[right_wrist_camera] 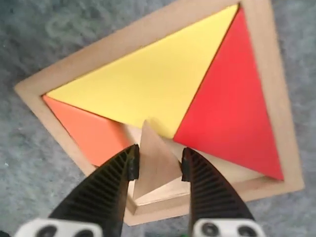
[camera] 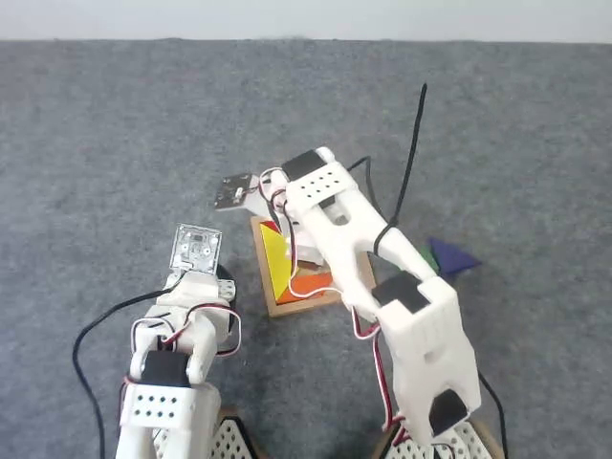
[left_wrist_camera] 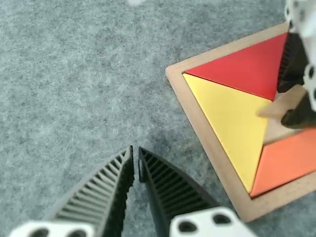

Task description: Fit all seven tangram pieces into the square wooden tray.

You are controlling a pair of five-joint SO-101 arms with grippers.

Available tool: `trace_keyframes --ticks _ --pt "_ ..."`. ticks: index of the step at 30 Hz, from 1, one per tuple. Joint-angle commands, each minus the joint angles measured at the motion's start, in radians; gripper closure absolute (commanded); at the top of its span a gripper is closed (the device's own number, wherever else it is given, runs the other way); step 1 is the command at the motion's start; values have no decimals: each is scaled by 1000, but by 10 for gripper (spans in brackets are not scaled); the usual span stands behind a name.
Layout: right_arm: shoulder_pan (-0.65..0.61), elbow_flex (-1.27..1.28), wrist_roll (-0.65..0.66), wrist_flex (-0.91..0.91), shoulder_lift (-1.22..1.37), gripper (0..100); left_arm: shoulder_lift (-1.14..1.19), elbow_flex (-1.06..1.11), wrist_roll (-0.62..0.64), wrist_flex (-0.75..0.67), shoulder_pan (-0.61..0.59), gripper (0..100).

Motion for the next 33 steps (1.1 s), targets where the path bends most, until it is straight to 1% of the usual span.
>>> trace_keyframes --ticks 1,5,9,17,22,26,30,33 --pt "-1 74 14 -68 -173 913 -14 -8 6 5 -5 985" --pt "22 269 23 -193 -328 913 -14 -8 6 5 -3 985" --pt "8 411 97 -288 -430 913 -14 -8 6 5 -3 985" --pt "-4 417 207 -291 -387 913 -14 -8 6 5 -3 985" --pt "-10 384 239 -289 -321 913 -14 -8 6 5 -3 985" --pt "-15 374 292 -260 -289 909 -14 -8 6 5 -3 985" --pt "-8 345 295 -237 -283 905 -14 -8 6 5 -3 985" --pt "-12 325 292 -222 -280 848 -14 -8 6 5 -3 985"
